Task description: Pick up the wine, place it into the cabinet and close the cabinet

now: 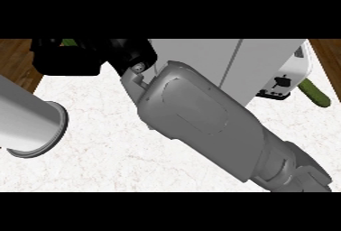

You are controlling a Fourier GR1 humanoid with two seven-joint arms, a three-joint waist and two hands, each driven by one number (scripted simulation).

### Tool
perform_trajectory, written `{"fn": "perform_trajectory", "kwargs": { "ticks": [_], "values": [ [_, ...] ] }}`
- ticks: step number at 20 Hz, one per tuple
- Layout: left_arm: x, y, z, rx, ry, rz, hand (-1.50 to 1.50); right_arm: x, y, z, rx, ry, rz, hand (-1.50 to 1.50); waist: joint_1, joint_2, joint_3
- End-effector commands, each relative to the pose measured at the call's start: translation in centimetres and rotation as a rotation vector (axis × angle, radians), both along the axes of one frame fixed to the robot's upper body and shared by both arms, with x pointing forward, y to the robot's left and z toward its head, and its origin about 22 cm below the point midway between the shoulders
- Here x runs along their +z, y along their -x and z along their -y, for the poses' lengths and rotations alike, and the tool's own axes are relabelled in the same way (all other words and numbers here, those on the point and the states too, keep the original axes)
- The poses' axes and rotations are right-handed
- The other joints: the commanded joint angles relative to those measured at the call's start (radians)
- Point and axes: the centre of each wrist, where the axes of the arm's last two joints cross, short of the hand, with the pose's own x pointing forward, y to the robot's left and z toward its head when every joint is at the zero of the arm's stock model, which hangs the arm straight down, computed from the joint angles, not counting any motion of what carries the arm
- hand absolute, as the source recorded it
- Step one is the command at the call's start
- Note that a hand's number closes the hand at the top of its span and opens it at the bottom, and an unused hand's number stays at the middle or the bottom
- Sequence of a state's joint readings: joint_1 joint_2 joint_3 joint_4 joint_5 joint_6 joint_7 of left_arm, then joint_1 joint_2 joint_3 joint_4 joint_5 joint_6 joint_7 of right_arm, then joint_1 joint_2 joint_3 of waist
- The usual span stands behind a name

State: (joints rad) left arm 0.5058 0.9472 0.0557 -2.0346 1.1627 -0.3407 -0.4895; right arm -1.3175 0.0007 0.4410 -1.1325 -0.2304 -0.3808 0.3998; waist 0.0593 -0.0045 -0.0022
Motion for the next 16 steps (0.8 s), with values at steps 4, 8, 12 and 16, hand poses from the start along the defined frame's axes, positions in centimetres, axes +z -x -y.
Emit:
{"fn": "perform_trajectory", "kwargs": {
  "ticks": [4, 8, 12, 16],
  "values": [
    [0.2, -0.4, -1.0, 0.024, -0.006, 0.014, 1.5, -4.4, -5.7, 3.6, -0.155, 0.055, -0.038, 1.5, -0.004, 0.027, 0.0],
    [1.2, -1.1, -0.7, 0.028, 0.002, 0.026, 1.5, -4.9, -6.3, 5.1, -0.157, 0.061, -0.022, 1.5, -0.025, 0.029, 0.001],
    [1.3, -0.8, 0.1, 0.022, 0.008, 0.026, 1.5, -6.4, -7.3, 7.1, -0.203, 0.102, 0.0, 1.5, -0.016, 0.035, 0.001],
    [1.7, -1.0, -0.1, 0.018, -0.011, 0.025, 1.5, -7.5, -7.5, 7.7, -0.216, 0.1, 0.004, 1.5, -0.015, 0.037, 0.001]
  ]
}}
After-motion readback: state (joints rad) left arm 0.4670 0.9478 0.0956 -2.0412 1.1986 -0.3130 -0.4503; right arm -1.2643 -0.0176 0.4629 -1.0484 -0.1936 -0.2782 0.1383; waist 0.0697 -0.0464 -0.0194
